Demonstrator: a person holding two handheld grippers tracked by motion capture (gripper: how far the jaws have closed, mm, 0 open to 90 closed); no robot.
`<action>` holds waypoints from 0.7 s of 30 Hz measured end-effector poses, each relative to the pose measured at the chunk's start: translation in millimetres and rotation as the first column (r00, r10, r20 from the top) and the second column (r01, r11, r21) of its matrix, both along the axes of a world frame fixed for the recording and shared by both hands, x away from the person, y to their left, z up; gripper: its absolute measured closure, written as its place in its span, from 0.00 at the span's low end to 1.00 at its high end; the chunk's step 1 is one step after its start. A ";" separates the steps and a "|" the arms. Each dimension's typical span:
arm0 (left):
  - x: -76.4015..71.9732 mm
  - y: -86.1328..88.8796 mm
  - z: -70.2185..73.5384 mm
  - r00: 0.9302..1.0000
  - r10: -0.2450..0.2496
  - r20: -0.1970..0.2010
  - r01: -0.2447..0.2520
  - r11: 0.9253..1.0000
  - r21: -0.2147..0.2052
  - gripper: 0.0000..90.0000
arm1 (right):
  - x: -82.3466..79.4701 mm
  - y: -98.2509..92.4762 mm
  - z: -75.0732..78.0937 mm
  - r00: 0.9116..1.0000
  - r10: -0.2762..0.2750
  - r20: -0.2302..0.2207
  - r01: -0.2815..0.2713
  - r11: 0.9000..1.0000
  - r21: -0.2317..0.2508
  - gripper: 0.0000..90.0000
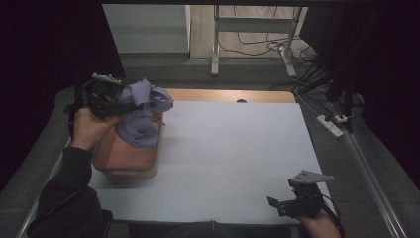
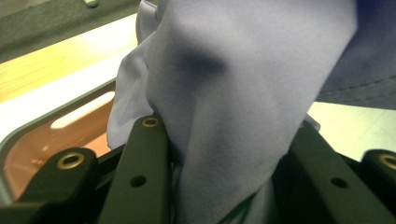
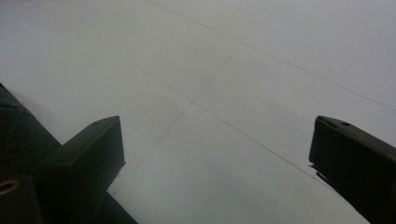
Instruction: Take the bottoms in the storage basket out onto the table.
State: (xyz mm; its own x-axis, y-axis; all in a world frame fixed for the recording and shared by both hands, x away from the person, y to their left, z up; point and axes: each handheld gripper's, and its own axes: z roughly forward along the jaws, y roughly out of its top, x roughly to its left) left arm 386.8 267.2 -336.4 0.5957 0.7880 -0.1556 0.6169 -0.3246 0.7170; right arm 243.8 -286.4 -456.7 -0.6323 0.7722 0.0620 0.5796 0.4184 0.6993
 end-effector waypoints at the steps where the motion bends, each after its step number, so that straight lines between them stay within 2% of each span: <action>1: 0.0 0.0 0.0 1.000 0.000 0.000 0.000 1.000 0.000 0.76 | 0.0 0.0 0.0 1.000 0.000 0.000 0.000 1.000 0.000 0.04; 10: 2.5 -20.5 7.6 0.999 -0.048 0.021 0.048 0.999 -0.006 0.76 | 0.0 -0.1 0.0 1.000 0.002 0.000 -0.002 1.000 0.001 0.04; 21: 6.7 -45.6 9.4 0.995 -0.098 0.032 0.099 0.995 -0.005 0.76 | -0.1 -0.5 0.0 1.000 0.001 0.002 -0.001 1.000 0.005 0.04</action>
State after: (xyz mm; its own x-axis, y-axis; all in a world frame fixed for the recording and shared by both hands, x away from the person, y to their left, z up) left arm 393.5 221.6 -327.0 0.6751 0.7243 -0.1399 0.5588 -0.3783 0.7380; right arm 243.7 -286.9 -456.7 -0.6329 0.7715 0.0650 0.5781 0.4151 0.7025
